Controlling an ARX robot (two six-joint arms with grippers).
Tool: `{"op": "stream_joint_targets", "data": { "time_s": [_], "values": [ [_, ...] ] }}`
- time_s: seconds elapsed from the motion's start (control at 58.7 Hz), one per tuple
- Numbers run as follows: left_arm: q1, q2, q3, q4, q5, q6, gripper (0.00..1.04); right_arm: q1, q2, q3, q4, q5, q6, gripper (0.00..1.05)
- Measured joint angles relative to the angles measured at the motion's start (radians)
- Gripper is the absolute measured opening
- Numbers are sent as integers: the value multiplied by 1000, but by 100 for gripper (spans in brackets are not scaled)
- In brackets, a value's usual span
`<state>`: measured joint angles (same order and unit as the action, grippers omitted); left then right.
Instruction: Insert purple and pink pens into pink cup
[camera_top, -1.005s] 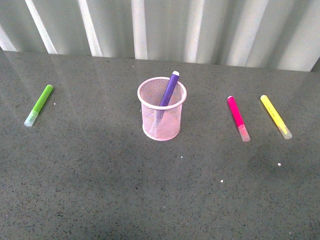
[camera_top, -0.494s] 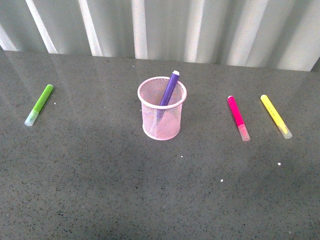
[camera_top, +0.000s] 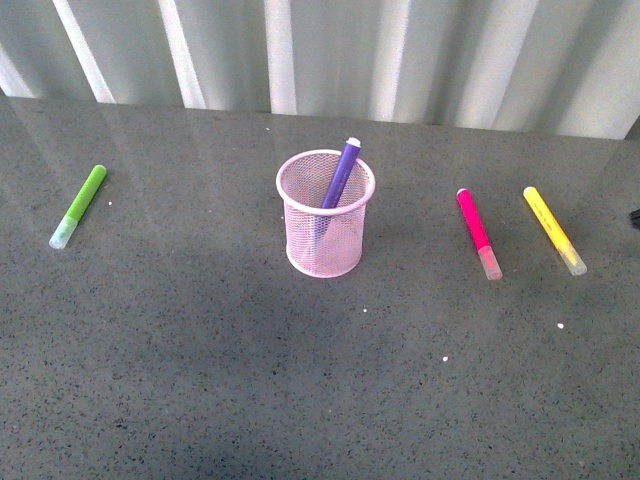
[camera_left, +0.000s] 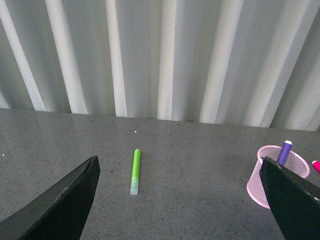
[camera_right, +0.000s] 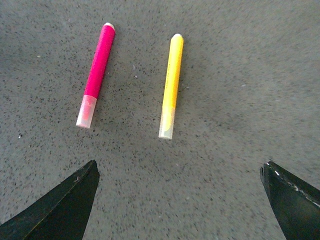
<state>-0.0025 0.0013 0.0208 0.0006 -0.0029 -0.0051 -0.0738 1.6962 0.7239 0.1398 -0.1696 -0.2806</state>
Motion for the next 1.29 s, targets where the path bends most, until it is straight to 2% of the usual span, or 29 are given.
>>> {"op": "stream_joint_targets", "data": {
  "time_s": [0.102,0.426,0.545,0.801,1.107,1.295],
  "values": [
    [0,0,0,0,2,0,98,40,135,110,2,42,46,98],
    [0,0,0,0,2,0,98,141,324,312,-7,58,152,98],
    [0,0,0,0,2,0,98,159,377,353,2,100,210,98],
    [0,0,0,0,2,0,98,197,490,459,17,111,340,98],
    [0,0,0,0,2,0,98,253,571,564,-24,126,381,98],
    [0,0,0,0,2,0,98,256,626,611,-40,143,400,98]
  ]
}}
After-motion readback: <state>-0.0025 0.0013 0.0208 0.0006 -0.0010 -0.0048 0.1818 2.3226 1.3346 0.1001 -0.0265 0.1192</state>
